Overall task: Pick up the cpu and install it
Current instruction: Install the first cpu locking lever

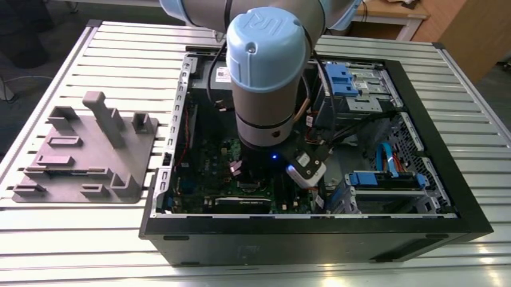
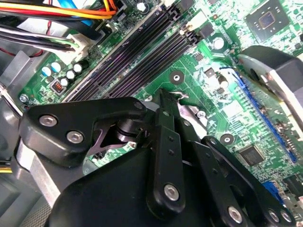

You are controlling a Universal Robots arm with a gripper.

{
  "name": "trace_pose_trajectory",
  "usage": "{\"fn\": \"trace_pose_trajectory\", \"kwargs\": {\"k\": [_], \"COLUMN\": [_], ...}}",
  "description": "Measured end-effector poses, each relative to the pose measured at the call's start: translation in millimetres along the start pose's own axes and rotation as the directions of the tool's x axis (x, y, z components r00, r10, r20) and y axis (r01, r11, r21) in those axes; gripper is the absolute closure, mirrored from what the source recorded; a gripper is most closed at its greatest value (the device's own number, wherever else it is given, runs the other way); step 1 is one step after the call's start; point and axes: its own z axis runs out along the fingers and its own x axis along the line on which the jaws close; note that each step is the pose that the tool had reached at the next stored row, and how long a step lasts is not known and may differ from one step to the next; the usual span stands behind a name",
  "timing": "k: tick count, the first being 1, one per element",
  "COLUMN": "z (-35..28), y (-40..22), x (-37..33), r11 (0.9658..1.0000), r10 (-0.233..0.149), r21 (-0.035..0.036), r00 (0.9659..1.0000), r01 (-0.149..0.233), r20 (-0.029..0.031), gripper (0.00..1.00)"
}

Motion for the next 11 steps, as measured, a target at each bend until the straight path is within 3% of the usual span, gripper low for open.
{"fn": "trace_pose_trajectory", "kwargs": {"k": [11], "z": [2.0], "y": [-1.5], "x": [-1.7], "r11": [1.0000], "r10": [-0.003], "r21": [-0.0005], "r00": [1.0000], "r01": [0.003], "r20": [0.0002], "gripper": [0.89]}}
